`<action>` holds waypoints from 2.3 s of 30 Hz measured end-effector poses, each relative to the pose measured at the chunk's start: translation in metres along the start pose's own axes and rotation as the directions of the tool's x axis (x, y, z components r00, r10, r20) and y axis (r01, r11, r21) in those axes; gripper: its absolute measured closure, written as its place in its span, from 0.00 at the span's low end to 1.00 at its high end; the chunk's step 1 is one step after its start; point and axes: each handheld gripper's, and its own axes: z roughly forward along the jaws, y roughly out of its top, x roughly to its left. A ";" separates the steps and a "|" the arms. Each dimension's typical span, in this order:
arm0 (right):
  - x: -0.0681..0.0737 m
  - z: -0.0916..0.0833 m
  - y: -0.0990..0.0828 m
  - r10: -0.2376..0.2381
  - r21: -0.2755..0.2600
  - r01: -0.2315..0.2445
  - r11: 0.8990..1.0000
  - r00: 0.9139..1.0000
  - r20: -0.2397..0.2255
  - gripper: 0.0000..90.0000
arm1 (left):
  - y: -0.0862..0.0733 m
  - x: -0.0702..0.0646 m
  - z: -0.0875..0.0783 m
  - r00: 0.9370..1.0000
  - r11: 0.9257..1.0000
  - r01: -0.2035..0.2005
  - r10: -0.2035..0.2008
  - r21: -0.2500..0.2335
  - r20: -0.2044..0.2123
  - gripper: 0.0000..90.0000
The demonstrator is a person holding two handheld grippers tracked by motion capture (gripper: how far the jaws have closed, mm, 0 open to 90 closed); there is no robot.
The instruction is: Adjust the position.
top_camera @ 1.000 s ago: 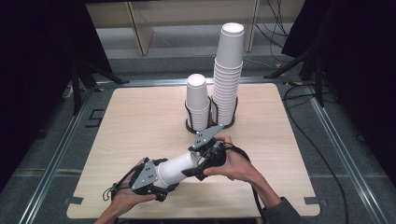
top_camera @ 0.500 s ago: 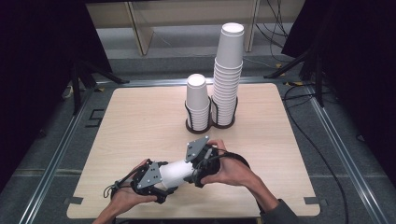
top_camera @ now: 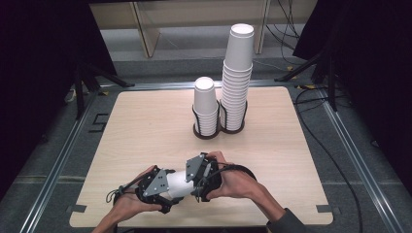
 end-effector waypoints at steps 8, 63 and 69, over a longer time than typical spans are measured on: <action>0.003 0.008 0.002 -0.033 0.033 0.033 0.999 0.999 -0.004 0.21 | 0.002 -0.002 -0.001 1.000 1.000 0.000 0.000 -0.014 0.001 0.15; -0.025 -0.025 -0.037 0.135 -0.431 -0.219 0.875 0.967 -0.217 0.25 | -0.006 0.015 -0.015 0.917 0.744 0.399 -0.336 -0.536 0.215 0.00; -0.024 -0.017 -0.037 0.129 -0.433 -0.229 0.872 0.960 -0.248 0.25 | -0.005 0.013 -0.013 0.916 0.736 0.402 -0.328 -0.544 0.232 0.01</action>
